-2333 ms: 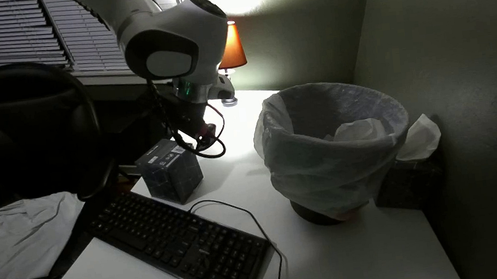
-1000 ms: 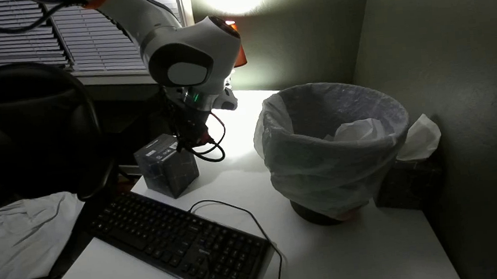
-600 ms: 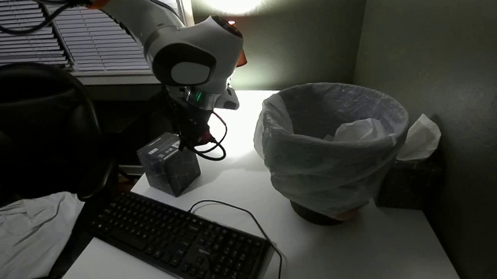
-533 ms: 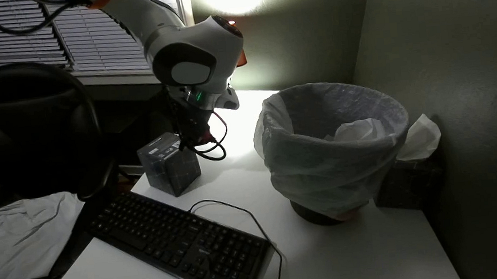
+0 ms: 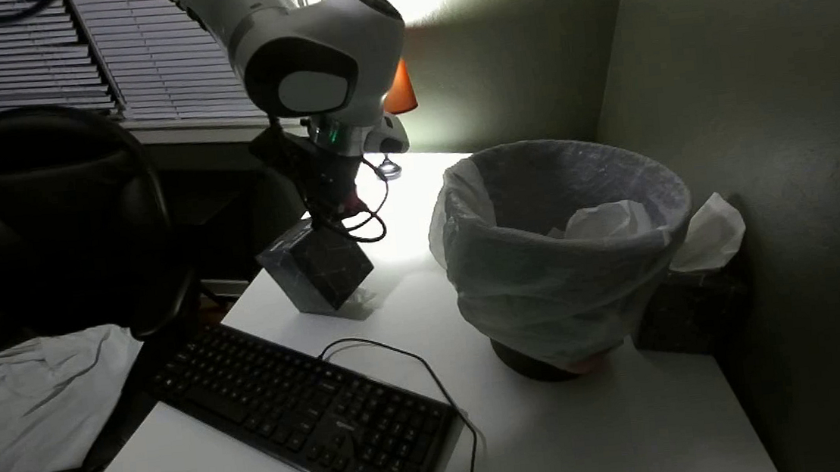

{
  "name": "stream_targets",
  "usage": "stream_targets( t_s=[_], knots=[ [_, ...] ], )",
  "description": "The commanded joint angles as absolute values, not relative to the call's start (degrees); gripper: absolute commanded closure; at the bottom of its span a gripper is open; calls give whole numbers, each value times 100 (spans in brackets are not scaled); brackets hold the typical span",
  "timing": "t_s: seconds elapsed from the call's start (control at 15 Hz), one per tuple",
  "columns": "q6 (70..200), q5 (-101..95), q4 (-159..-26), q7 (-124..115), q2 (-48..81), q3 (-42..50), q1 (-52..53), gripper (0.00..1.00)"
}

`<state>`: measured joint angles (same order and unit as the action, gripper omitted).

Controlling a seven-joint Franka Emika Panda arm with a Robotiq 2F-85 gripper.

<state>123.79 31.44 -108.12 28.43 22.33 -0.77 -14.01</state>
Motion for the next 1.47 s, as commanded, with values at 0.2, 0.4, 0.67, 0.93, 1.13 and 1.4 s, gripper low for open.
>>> stream_targets(
  t_s=[0.2, 0.4, 0.67, 0.93, 1.13, 1.4],
  knots=[
    [13153, 2360, -10869, 2098, 2109, 102, -1054, 100],
    [13743, 1237, -10740, 1172, 2390, 318, -696, 100],
    [13961, -196, -10654, -8, 2585, 658, -215, 100],
    [13814, -679, -10600, -350, 2652, 622, -41, 100],
    [13836, -725, -10628, -333, 2584, 549, -7, 100],
    [13847, -548, -10756, -169, 2344, 449, -101, 59]
  ],
)
